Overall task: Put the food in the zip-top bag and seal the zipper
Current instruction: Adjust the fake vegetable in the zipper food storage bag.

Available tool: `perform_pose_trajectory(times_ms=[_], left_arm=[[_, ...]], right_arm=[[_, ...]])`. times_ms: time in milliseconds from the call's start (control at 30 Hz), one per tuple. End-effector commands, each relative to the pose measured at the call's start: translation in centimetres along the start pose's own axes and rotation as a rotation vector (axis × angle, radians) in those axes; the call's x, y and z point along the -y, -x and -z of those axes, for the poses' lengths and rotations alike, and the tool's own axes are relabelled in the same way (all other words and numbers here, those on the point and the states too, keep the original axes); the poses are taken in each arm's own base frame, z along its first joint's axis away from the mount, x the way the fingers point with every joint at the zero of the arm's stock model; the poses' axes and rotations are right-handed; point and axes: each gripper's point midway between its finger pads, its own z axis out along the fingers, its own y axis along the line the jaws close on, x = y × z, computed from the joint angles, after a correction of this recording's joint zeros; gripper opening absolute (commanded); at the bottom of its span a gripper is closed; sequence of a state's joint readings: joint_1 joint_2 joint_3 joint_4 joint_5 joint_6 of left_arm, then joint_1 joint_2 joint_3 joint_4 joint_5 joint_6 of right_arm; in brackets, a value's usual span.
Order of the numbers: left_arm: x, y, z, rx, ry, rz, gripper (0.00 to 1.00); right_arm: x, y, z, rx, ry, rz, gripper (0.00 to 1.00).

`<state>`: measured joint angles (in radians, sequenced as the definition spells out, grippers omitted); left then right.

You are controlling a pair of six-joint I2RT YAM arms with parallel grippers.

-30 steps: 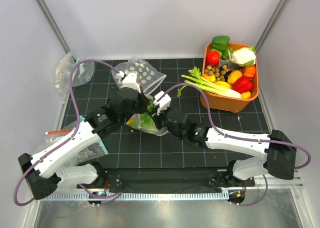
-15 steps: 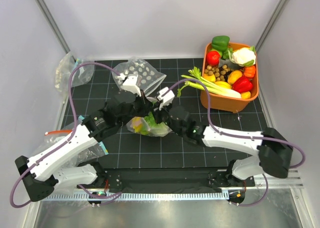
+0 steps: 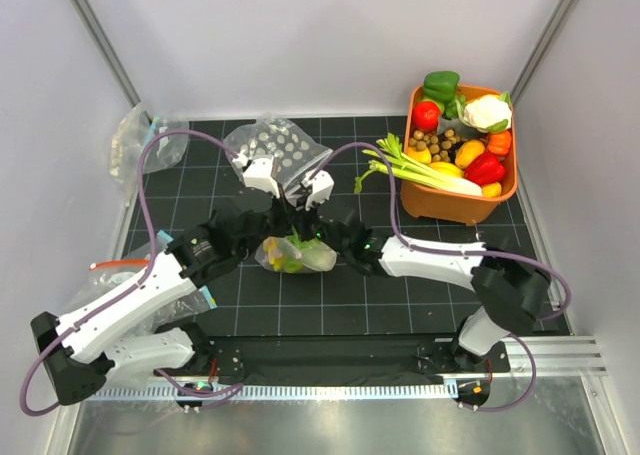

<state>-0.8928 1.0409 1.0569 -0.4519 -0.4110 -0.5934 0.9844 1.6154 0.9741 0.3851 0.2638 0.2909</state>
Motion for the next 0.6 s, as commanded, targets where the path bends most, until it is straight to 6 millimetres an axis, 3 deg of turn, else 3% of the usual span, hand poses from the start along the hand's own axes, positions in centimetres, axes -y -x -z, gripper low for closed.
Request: perform_pose_trajectory(times_ms=[0,67,233,400,533,567], left_arm=[[3.0,4.9,0.3,0.154,-0.089,0.05,0.0],[2.9,4.6,-0.2,0.148,-0.074,0.041,0.01],[2.3,4.3,-0.9,0.15,-0.035,0.025,0.01],[2.0,3.5,-2.1,0.143,-0.012,0.022,0.02],[1.9,3.2,-2.3,0.138,-0.006,0.022,0.02],[1.7,3.3,-2.3,0.142,0.004,0.021,0.03]], right_arm=[[0.4,2.2,3.2,0.025,-0.002,0.019,0.01],[-0.4,4.1,5.2,0.065,0.041,0.025,0.06],[-0.8,5.4,8.1,0.044,0.056,0.06,0.25],[1.8,7.5,10.5,0.057,-0.084,0.033,0.38],[3.6,7.4,11.3,0.039,-0.175,0.028,0.39],[3.7,7.3,11.3,0.035,-0.179,0.027,0.43]])
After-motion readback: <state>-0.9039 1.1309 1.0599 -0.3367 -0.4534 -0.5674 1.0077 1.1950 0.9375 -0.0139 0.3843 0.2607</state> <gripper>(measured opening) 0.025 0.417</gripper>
